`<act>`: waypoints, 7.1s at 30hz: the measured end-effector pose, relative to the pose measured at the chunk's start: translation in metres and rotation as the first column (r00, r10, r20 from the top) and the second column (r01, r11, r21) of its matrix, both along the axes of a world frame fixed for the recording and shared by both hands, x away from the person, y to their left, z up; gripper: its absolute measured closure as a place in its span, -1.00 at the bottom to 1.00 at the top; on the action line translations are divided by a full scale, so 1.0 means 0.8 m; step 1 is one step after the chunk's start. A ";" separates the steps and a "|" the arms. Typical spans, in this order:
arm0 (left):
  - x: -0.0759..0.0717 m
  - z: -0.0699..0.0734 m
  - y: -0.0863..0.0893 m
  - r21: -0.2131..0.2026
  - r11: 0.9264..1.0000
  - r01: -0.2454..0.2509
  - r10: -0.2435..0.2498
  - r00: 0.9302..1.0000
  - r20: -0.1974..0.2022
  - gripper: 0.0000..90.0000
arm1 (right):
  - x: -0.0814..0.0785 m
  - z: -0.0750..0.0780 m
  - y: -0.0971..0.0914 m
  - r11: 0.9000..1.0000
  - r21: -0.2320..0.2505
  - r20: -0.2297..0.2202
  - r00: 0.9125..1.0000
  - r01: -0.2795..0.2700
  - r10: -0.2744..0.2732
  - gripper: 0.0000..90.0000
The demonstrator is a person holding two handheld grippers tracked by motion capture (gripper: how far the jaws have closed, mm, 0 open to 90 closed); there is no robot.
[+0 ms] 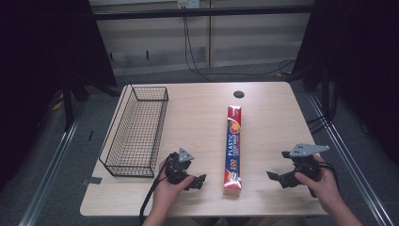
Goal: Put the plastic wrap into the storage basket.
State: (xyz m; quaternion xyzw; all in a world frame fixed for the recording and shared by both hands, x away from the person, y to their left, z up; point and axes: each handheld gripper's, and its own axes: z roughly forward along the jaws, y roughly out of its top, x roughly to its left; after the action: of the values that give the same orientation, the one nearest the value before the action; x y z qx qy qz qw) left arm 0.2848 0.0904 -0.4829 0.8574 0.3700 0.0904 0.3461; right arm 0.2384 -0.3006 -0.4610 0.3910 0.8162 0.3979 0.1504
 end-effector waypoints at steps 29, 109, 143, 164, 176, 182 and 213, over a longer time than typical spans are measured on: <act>0.040 0.046 -0.061 -0.096 0.995 -0.036 0.029 0.996 -0.079 -0.98 | -0.009 -0.001 -0.019 0.999 -0.030 -0.007 1.000 0.029 -0.029 -0.95; 0.111 0.073 -0.189 -0.005 0.993 -0.114 0.111 0.976 -0.186 -0.80 | -0.007 -0.004 -0.020 0.999 -0.028 -0.018 1.000 0.018 -0.019 -0.95; 0.124 0.038 -0.200 0.077 0.982 -0.170 0.184 0.951 -0.249 -0.62 | -0.006 -0.005 -0.022 0.999 -0.028 -0.019 1.000 0.019 -0.019 -0.94; 0.125 0.033 -0.205 0.103 0.970 -0.218 0.239 0.926 -0.291 -0.37 | -0.006 -0.004 -0.022 0.999 -0.025 -0.016 1.000 0.021 -0.021 -0.94; 0.127 0.034 -0.207 0.104 0.960 -0.261 0.281 0.899 -0.335 -0.29 | -0.006 -0.004 -0.023 1.000 -0.020 -0.017 1.000 0.022 -0.022 -0.94; 0.127 0.034 -0.207 0.111 0.961 -0.254 0.277 0.904 -0.327 -0.28 | -0.006 -0.004 -0.022 1.000 -0.022 -0.018 1.000 0.022 -0.023 -0.94; 0.130 0.056 -0.185 0.291 0.903 -0.316 0.406 0.848 -0.341 -0.01 | -0.006 -0.004 -0.021 1.000 -0.020 -0.013 1.000 0.017 -0.017 -0.94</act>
State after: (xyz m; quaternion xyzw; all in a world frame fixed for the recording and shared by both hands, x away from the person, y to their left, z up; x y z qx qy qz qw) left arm 0.3891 -0.0575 -0.4380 0.8056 0.5746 0.0211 0.1426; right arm 0.2336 -0.3177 -0.4641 0.3989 0.8177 0.3861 0.1523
